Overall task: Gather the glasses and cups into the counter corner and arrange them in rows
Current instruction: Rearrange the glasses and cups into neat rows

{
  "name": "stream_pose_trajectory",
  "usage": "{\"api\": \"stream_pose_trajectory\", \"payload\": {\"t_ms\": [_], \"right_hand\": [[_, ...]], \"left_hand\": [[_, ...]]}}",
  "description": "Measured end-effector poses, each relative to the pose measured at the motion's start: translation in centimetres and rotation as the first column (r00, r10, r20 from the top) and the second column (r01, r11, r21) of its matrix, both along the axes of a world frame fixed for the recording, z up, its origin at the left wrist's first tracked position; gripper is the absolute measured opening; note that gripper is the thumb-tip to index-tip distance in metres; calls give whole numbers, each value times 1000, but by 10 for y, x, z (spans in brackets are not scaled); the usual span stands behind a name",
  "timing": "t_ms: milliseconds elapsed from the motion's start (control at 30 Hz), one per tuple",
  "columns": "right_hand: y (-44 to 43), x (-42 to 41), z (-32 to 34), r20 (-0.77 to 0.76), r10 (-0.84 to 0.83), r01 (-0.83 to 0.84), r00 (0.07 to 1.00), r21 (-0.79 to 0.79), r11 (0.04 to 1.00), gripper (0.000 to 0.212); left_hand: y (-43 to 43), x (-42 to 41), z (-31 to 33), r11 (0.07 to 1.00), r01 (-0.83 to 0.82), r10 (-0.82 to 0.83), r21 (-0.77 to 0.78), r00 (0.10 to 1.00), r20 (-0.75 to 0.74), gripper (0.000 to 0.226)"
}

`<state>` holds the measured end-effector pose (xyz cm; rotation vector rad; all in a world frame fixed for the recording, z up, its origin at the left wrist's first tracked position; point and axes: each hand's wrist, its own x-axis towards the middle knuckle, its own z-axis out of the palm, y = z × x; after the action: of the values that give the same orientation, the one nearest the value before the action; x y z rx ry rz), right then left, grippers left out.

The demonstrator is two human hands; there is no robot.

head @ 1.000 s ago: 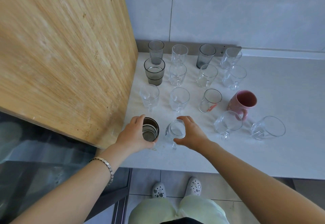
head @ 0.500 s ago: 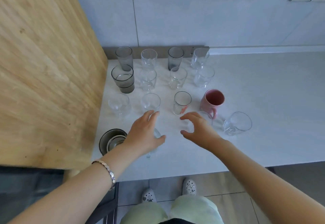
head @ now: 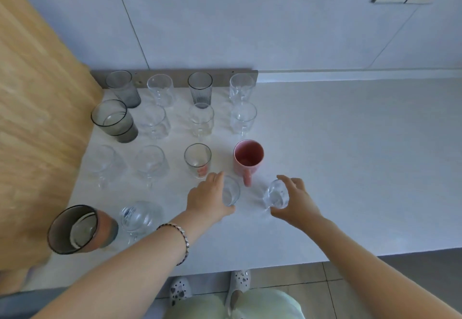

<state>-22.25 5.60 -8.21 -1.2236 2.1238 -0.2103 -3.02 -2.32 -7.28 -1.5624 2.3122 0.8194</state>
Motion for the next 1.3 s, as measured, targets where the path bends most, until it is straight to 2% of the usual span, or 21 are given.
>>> {"api": "stream_pose_trajectory", "payload": {"t_ms": [67,200,333,433,533,600,833,1033,1133,1233,1300], "right_hand": [[2,0,-2,36,116,-116,993,-1,993,83],[4,8,-4,120,326,-328,938,-5,945,84],[4,17,-6,211,403,-410,891,-12,912,85],[3,24,-10,263,355,-372,897,15,928,91],[1,35,-14,212,191,-204,959,43,978,94],[1,45,-14,192,143,-150,971,22,988,91],[-1,61,-10,153,98,-101,983,14,995,90],[1,67,-6,89,59,-64,994,57,996,94],[2,71,-4,67,46,-50,997,69,996,99],[5,77,0,9,62,-62,998,79,995,101],[5,78,6,-60,94,-92,994,40,995,91]], "left_hand": [[2,0,0,999,-36,36,-25,999,5,75],[9,13,1,998,-65,65,-21,997,37,76],[20,32,2,991,-133,133,-13,986,101,76],[25,45,1,981,-196,196,-8,974,116,73],[30,54,0,975,-224,223,2,970,95,78],[31,58,-1,975,-224,223,5,973,61,82],[28,57,-4,980,-199,200,29,979,-37,87],[24,46,-6,968,-250,251,25,963,-100,75],[24,47,-8,975,-221,221,17,971,-92,78],[23,52,-7,988,-144,147,46,987,-71,90],[21,54,-2,995,-92,94,21,993,-75,93]]}}
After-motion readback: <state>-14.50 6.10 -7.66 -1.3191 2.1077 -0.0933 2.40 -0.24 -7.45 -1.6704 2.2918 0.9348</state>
